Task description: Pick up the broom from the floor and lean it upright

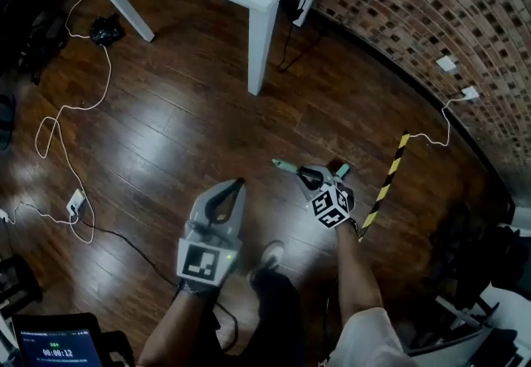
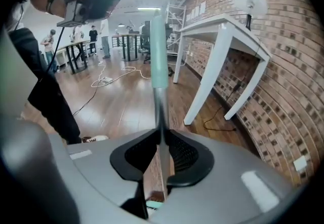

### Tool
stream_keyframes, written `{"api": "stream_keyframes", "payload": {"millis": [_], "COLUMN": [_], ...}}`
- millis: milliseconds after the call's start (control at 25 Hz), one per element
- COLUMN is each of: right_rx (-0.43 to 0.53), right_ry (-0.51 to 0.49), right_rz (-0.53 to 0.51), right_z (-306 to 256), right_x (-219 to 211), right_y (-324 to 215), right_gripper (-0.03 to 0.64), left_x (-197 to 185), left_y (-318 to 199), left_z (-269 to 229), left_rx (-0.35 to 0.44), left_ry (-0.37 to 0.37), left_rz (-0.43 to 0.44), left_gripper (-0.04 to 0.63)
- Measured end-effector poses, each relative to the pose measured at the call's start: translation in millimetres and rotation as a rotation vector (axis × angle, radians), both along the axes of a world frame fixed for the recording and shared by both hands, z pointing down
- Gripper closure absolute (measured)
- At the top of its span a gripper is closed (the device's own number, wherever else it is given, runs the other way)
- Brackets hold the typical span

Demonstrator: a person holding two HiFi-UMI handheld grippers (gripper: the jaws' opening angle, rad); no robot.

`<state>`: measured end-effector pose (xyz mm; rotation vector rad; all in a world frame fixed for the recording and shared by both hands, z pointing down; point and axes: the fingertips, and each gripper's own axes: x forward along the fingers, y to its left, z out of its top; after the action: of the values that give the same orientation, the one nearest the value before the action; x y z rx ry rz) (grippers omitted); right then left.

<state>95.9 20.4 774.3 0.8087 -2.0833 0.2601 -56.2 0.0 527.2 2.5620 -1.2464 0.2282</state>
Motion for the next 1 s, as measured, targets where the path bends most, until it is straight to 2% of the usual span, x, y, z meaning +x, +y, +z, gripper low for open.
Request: {"api": "stream_keyframes", "payload": {"millis": [160,320,560,760,880,1000], "right_rx": [-0.015,-0.042,0.011,0.073,0.116,0.120], "right_ry": [-0.023,-0.020,-0.118,-0.187,-0.212,-0.232], "right_rz": [0.173,0.299,0.416,0.409,0.351,0.272], "right_z": [-36.2,-67.4,-97.0,-125.6,-142.2,-150.7], "right_x": [19.9,31.0,28.3,18.6,3.2,-6.5], "right_y": [5.6,10.8,7.6,-5.3,-30.4,-60.5], "right_gripper": [0.528,0.526,0.528,0.526,0.526,0.526], "left_x": [9.8,13.2,5.7,11.7,8.7,8.2], "left_y": [-11.6,-31.1,-43.8,-57.4,-76.9,-100.3], "left_z": [-46.3,-90.2,-90.7,-99.1,-96.4,-89.9], "left_rx": [0.003,0.016,0.045,0.070,0.048,0.014], "left_ry": [-0.001,-0.002,0.013,0.003,-0.019,-0.049], "left_rz": [0.065,0.124,0.137,0.128,0.102,0.066], "left_gripper": [0.595,0.595,0.595,0.597,0.595,0.595]}}
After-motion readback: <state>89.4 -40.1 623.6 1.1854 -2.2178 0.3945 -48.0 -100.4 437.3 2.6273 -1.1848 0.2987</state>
